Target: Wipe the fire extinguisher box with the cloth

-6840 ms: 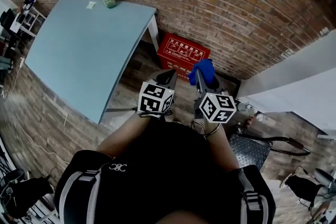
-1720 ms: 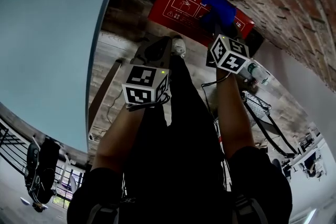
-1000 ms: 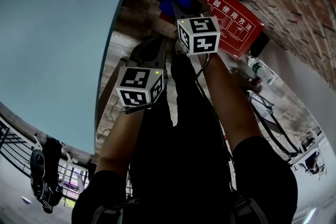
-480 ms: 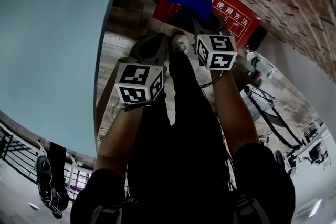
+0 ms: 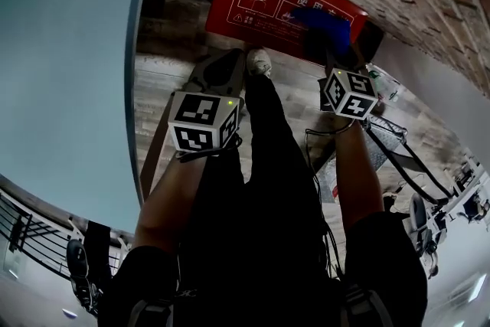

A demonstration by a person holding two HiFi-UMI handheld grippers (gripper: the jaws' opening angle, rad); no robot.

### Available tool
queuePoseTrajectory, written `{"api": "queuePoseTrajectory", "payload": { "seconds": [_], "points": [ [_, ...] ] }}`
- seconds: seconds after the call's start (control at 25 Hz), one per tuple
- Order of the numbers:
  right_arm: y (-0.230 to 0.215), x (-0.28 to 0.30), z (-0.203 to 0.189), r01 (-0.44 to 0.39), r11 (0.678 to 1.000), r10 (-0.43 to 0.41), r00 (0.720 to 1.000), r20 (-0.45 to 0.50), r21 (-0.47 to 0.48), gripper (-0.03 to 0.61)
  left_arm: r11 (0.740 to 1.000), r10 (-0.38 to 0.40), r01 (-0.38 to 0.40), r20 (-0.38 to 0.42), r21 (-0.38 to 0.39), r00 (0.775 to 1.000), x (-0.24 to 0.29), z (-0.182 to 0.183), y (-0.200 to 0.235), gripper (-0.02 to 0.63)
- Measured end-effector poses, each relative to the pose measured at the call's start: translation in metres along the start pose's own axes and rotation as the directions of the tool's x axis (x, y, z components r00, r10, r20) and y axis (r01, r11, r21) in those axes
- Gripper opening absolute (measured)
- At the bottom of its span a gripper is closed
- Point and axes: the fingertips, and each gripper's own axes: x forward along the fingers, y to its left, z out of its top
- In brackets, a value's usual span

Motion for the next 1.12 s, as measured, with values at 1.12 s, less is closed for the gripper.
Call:
{"api": "queuePoseTrajectory", "payload": {
  "seconds": [1.12],
  "points": [
    [0.165, 0.034, 0.015, -0.113, 0.987, 0.127, 0.982, 0.136, -0.111, 0.126, 0.998, 0.043, -0.045, -0.029, -0.043, 0.999, -0.025, -0.029, 0.035, 0.008]
  ]
}}
